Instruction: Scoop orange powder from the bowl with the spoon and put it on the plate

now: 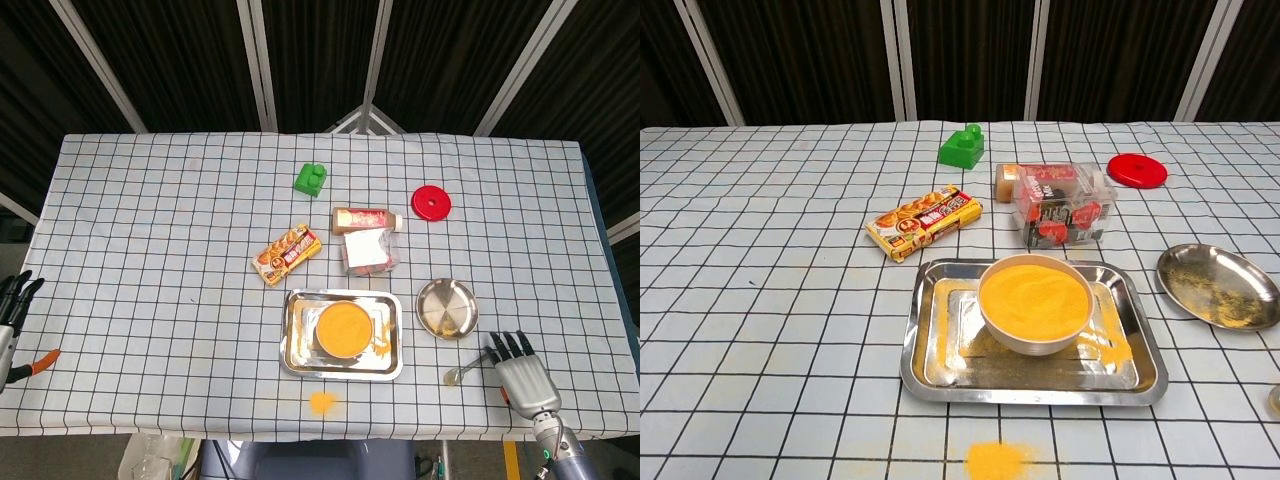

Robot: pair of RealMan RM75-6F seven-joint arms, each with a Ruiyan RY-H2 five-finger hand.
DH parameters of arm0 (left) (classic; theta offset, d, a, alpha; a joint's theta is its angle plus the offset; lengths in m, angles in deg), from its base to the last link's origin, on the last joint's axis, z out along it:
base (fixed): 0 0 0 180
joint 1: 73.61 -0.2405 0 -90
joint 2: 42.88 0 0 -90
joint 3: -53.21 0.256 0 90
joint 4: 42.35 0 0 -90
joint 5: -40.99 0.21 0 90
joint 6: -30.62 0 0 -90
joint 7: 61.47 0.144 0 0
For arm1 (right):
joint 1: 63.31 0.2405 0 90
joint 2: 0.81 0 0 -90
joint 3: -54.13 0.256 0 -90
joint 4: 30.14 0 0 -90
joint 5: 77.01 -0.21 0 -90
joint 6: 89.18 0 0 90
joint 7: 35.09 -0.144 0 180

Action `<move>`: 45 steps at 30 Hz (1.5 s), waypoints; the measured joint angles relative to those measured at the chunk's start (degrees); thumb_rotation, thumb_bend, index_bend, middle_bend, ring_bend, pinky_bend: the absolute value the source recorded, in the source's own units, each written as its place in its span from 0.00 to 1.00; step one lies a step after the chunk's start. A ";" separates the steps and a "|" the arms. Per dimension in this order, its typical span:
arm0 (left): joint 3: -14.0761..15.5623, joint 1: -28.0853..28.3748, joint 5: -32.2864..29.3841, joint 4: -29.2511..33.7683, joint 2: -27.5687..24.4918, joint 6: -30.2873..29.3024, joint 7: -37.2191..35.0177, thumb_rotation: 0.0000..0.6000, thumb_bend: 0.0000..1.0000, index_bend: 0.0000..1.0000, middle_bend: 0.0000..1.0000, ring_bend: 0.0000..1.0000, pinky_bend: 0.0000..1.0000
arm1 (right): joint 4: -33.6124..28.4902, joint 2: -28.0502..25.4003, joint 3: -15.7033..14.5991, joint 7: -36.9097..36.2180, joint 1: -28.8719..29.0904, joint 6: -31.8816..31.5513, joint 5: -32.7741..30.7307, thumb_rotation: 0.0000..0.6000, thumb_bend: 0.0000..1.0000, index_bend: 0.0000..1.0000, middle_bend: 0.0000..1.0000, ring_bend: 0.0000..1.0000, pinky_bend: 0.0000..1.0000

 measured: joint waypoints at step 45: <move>-0.07 0.00 -0.53 0.53 -0.26 0.40 -0.73 1.00 0.00 0.00 0.00 0.00 0.00 | 1.43 2.37 -1.67 6.06 -1.34 -2.16 0.32 1.00 0.45 0.28 0.08 0.00 0.00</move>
